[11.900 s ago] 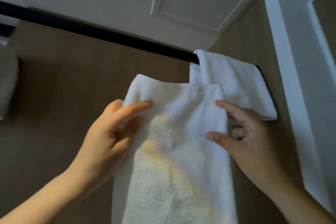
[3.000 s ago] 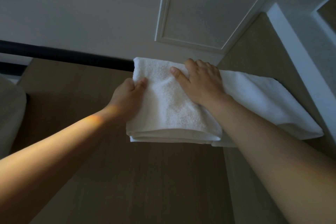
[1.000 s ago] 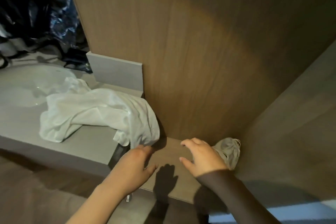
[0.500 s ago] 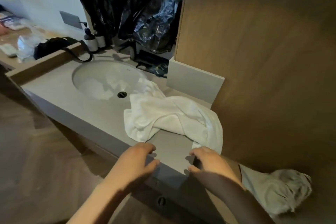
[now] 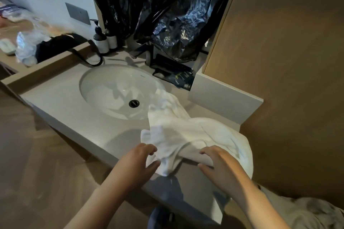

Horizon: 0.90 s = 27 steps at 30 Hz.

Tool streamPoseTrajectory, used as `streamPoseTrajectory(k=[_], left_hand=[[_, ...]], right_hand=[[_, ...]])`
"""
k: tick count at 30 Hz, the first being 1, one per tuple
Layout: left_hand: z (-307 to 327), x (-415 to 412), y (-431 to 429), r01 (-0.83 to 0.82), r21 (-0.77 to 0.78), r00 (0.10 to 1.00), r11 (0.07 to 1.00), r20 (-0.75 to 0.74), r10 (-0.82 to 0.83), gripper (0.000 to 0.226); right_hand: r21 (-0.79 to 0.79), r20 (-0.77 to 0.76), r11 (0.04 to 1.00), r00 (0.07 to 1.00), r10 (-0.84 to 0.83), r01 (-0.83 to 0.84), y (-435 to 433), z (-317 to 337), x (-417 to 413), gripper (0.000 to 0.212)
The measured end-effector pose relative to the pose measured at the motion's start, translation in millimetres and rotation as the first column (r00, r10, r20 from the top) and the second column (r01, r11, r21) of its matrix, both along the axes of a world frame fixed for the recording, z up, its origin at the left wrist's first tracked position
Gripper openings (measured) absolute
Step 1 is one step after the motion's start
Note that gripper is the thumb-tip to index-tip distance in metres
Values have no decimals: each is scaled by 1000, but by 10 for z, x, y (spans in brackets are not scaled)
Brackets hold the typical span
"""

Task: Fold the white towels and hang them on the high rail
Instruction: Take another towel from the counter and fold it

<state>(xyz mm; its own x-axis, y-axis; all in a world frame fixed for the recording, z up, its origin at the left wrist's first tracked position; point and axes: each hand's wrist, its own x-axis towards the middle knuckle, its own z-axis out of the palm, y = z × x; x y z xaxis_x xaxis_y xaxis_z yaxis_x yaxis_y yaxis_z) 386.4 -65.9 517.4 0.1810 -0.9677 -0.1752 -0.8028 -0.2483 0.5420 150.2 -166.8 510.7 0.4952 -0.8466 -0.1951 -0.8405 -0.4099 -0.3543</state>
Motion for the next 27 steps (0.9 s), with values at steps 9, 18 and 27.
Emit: streamPoseTrajectory(k=[9, 18, 27], left_hand=[[12, 366, -939, -44, -16, 999, 999, -9, 44, 37], [-53, 504, -1645, 51, 3, 999, 999, -17, -51, 32], [-201, 691, -2438, 322, 59, 945, 945, 33, -324, 33]], right_hand=[[22, 84, 999, 996, 27, -29, -932, 48, 421, 36], [92, 98, 994, 993, -70, 61, -1394, -67, 593, 33], [164, 124, 921, 919, -375, 354, -1368, -83, 602, 37]])
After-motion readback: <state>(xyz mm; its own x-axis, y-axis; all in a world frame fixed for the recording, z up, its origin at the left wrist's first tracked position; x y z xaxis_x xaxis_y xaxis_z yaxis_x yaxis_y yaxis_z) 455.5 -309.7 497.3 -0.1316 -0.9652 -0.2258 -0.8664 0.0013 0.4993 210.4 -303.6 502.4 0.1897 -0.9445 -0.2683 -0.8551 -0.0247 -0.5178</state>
